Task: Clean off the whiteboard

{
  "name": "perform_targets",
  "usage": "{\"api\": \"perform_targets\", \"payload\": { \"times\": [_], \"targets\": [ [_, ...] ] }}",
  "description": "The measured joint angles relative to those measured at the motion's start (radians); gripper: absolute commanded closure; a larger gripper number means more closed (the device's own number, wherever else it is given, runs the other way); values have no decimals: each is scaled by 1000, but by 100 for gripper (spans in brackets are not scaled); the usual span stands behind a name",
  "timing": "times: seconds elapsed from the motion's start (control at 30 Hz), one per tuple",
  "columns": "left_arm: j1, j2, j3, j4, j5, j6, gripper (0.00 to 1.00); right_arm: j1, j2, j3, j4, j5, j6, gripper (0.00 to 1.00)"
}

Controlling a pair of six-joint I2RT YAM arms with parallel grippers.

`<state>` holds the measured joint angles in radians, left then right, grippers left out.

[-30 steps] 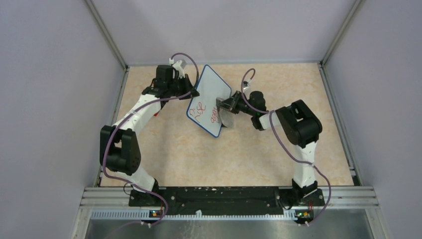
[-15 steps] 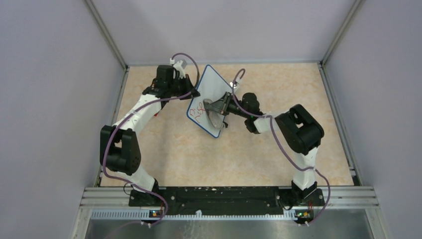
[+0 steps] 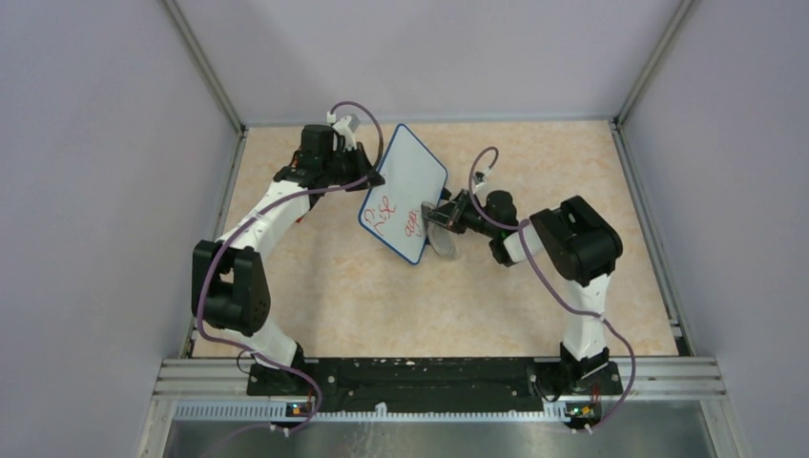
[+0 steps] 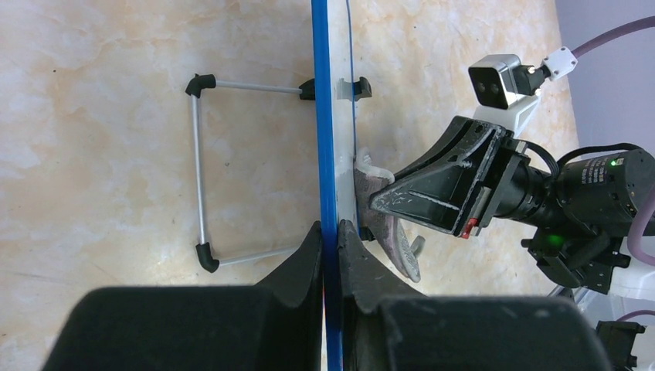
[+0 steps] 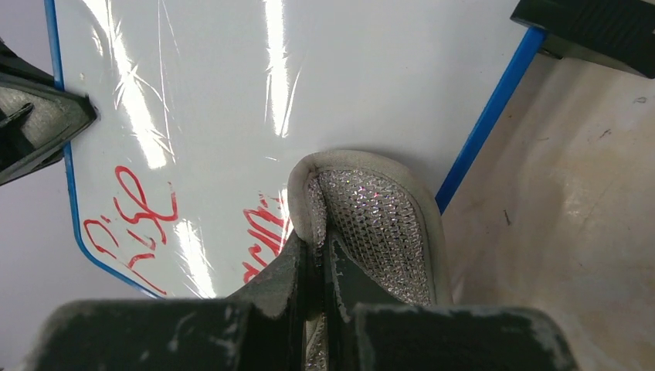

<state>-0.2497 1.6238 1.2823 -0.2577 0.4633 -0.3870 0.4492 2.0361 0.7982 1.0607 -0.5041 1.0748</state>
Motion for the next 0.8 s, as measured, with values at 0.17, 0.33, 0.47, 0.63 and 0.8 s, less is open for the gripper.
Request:
{"api": "perform_targets", "payload": {
  "times": [0.17,0.33,0.47,0.63,0.8],
  "targets": [
    [0,0,0,2,-3,0,100,23,0,24,-9,2,-22,100],
    [4,0,0,2,-17,0,100,65,-3,70,-1,-16,-54,100],
    [6,0,0,0,-26,0,100,119,-5,114,44,-37,-61,100],
    [6,0,0,-2,-23,0,100,170,-5,134,111,-68,-53,100],
    [6,0,0,-2,-19,0,100,161,-5,128,108,-64,-48,100]
  ]
}}
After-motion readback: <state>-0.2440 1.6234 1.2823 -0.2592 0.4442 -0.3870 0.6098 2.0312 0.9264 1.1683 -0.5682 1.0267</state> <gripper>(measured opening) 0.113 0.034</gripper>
